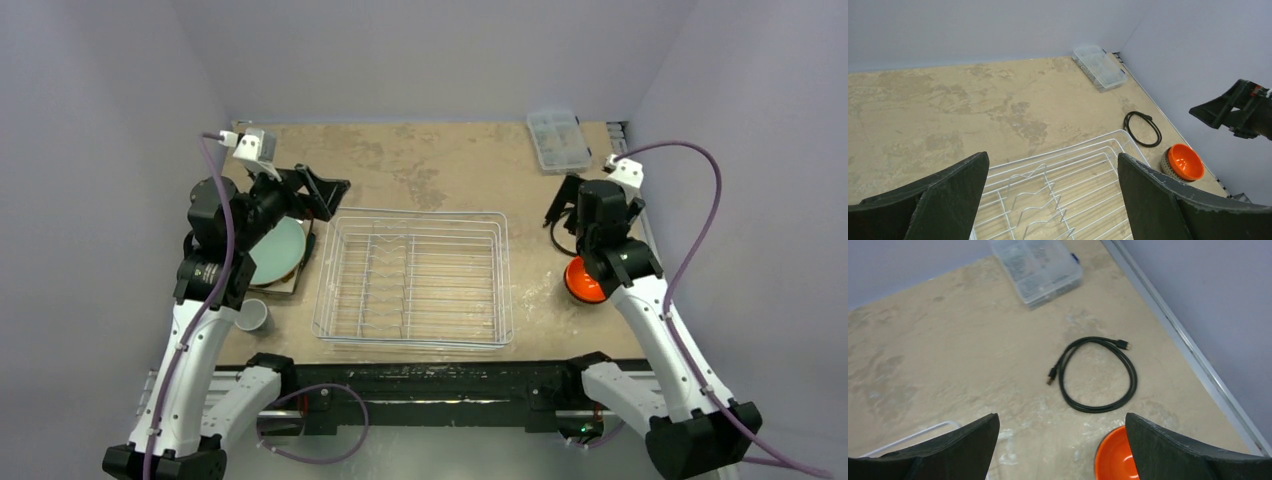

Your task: Load the mixed dishes into the dish rack

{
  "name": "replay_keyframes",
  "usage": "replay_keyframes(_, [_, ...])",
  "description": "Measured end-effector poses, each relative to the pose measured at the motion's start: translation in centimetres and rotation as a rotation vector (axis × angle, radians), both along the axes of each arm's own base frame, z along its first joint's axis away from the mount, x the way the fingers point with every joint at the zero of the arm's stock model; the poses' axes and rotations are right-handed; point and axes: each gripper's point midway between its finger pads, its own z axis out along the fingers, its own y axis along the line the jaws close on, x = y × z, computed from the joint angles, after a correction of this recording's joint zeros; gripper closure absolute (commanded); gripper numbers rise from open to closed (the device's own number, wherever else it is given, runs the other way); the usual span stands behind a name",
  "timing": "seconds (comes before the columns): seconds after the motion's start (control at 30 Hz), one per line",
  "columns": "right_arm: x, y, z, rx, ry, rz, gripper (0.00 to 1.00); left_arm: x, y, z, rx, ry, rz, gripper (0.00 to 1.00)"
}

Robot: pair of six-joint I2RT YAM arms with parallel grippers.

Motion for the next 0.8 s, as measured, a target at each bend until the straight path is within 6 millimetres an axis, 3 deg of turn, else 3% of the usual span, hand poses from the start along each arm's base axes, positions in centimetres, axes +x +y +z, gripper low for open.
replay_keyframes(0.07, [0.4, -2.7, -1.7, 0.033, 0.028, -0.098, 0.01, 0.1, -0.5, 0.0, 0.000, 0.006, -0.021, 0.00])
replay_keyframes(0.13, [0.6, -4.2, -3.3, 0.054, 0.057, -0.165, 0.02, 0.1, -1.0, -0.3, 0.001, 0.017, -0.043, 0.00])
replay_keyframes(0.37, [0.6, -4.3, -8.6, 0.118, 0.165, -0.228, 0.09, 0.5, -2.8, -1.7, 0.003, 0.080, -0.122, 0.00])
replay_keyframes(0.57, [-0.4, -6.2, -10.6, 0.113, 0.201, -0.299, 0.14, 0.3, -4.6, -2.6, 0.007, 0.142, -0.191, 0.00])
replay_keyframes(0.8, [-1.1, -7.2, -12.1, 0.126, 0.236, -0.342, 0.23, -1.9, -7.8, -2.9, 0.038, 0.169, -0.310, 0.00])
